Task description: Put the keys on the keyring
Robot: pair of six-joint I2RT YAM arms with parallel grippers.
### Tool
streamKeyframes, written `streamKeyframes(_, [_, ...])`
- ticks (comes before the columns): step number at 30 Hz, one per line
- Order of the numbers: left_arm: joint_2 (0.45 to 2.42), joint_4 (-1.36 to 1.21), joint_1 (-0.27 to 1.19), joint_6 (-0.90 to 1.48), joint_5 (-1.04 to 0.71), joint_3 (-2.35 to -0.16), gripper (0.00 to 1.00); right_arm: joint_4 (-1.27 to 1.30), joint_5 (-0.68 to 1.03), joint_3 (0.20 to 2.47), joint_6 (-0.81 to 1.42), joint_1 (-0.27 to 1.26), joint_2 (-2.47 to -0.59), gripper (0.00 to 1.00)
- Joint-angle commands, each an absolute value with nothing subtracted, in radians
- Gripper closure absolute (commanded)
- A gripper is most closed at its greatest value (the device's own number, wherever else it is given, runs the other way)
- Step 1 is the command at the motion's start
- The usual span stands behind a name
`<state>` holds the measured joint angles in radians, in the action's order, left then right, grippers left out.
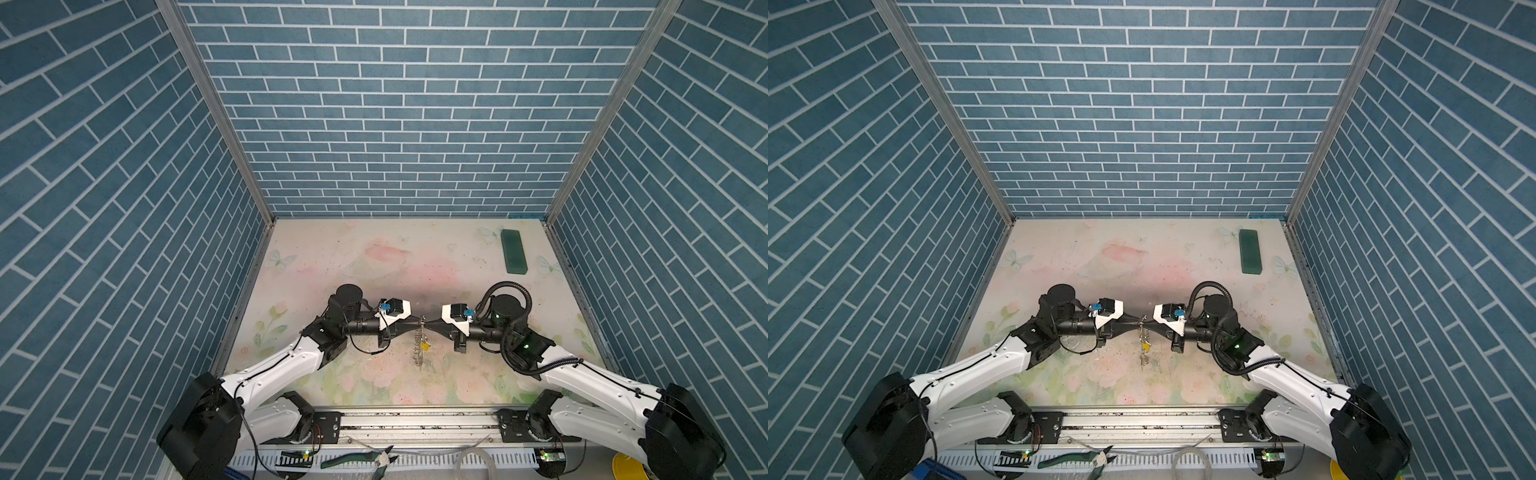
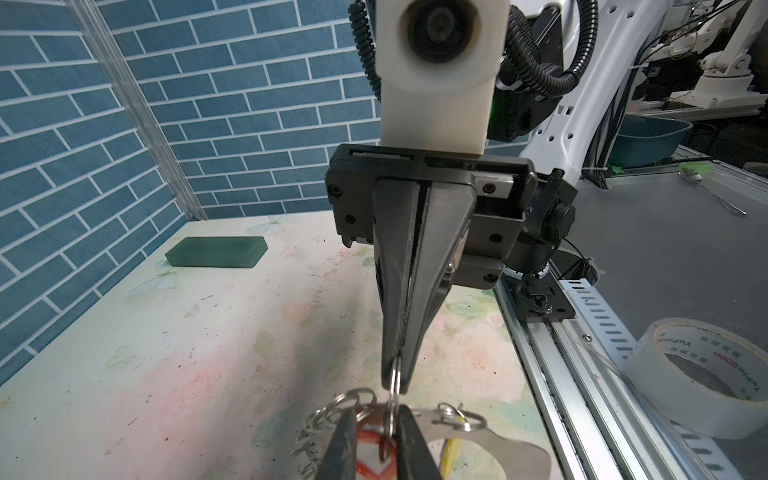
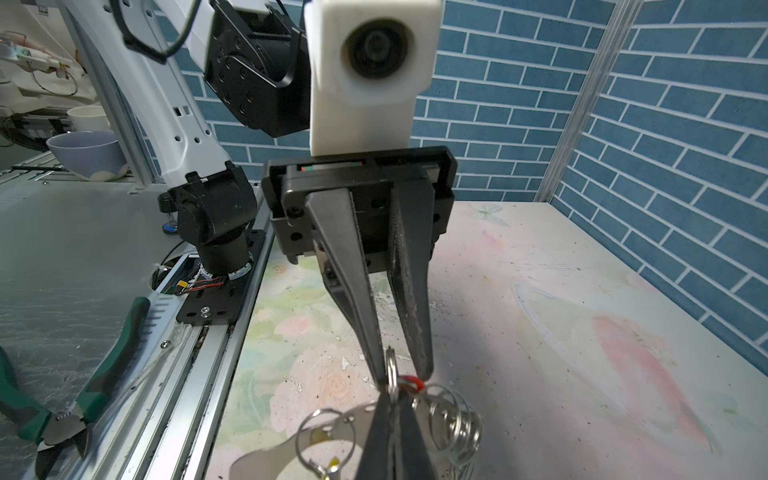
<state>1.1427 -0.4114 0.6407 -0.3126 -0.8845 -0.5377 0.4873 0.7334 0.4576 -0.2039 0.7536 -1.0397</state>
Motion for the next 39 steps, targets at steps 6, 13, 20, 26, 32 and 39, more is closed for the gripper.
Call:
streamKeyframes(6, [1.157,-0.439,0.635,-0.294,-0.912,-0.529,0.97,0.633,0.777,0.434,-0.156,0.756,-1.08,1.0])
streamKeyframes(13, [1.16,-0.319,0.637,-0.372,-0.895,-0.555,1.0,0.291,0.693,0.523,-0.294,0.756,-1.032,0.82])
streamKeyframes(20, [1.167,-0.172,0.657,-0.451,-0.886,-0.611,1.0,-0.023,0.661,0.664,-0.395,0.765,-1.024,0.75])
streamKeyframes(26, [1.171,-0.157,0.666,-0.454,-0.898,-0.617,1.0,-0.107,0.69,0.745,-0.41,0.777,-1.068,0.77])
streamKeyframes(32, [1.166,-0.156,0.666,-0.455,-0.894,-0.619,1.0,-0.124,0.704,0.768,-0.401,0.793,-1.096,0.78])
streamKeyframes(39, [1.162,-0.168,0.666,-0.448,-0.895,-0.618,1.0,-0.141,0.704,0.781,-0.401,0.804,-1.121,0.81])
